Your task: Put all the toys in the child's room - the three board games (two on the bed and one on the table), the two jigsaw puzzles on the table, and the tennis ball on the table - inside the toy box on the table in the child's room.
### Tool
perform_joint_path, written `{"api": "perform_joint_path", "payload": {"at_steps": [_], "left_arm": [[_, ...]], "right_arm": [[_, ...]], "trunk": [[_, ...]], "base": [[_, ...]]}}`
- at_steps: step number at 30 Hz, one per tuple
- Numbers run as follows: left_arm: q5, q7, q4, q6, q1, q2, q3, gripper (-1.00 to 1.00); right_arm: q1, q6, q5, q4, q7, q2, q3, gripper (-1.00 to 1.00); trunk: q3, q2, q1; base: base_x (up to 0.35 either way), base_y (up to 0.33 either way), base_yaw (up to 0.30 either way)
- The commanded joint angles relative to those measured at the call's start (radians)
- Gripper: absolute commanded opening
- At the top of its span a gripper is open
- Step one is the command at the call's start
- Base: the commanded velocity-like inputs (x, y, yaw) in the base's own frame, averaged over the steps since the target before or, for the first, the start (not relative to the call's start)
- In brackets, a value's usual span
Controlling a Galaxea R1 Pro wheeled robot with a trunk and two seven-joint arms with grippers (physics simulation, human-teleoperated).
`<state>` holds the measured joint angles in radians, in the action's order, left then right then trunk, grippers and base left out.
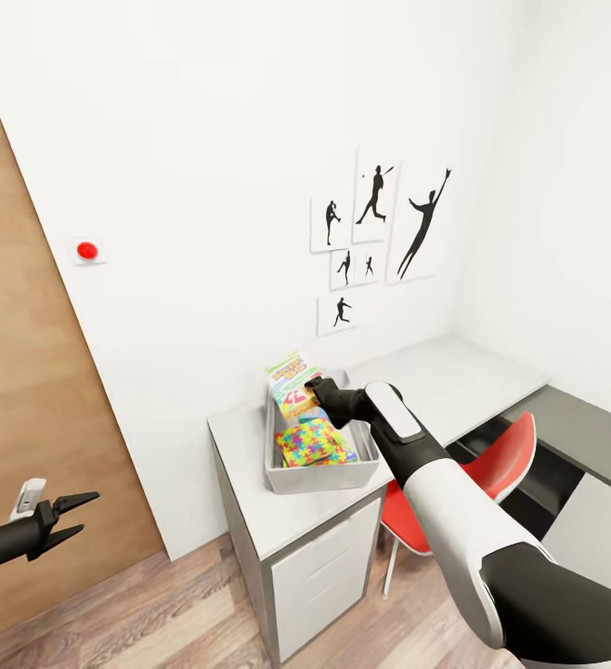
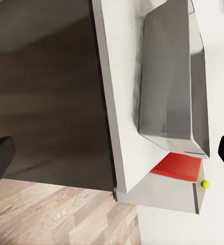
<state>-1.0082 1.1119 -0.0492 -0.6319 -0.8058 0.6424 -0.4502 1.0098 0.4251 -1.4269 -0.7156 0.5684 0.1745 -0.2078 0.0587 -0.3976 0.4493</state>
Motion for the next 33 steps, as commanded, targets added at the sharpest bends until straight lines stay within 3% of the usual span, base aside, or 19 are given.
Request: {"api": "perform_joint_path", "payload": {"at_steps": [1,12,22,33], "left_arm": [[-0.009,0.003,0.000,-0.008,-0.001,0.000,-0.008,1.00],[-0.010,0.012,-0.001,-0.011,-0.001,0.003,-0.007,1.00],[-0.014,0.103,-0.002,-0.019,-0.001,0.013,-0.002,1.00],[-0.019,0.118,0.001,-0.025,-0.001,0.018,-0.001,1.00]], "right_arm": [[0.001,-0.001,-0.009,-0.001,0.019,0.000,0.000,-1.00],[0.001,-0.003,-0.006,0.007,0.048,0.000,0.003,-1.00],[0.001,-0.083,-0.005,0.008,0.086,0.000,0.007,-1.00],[0.001,-0.114,-0.007,0.008,0.095,0.000,0.012,-1.00]], "trunk": [[0.002,-0.002,0.001],[0.002,-0.002,0.001],[0.002,-0.002,0.001],[0.037,-0.079,0.043]], "base": [[-0.001,0.002,0.000],[0.000,0.000,0.000],[0.000,0.000,0.000],[0.000,0.000,0.000]]}}
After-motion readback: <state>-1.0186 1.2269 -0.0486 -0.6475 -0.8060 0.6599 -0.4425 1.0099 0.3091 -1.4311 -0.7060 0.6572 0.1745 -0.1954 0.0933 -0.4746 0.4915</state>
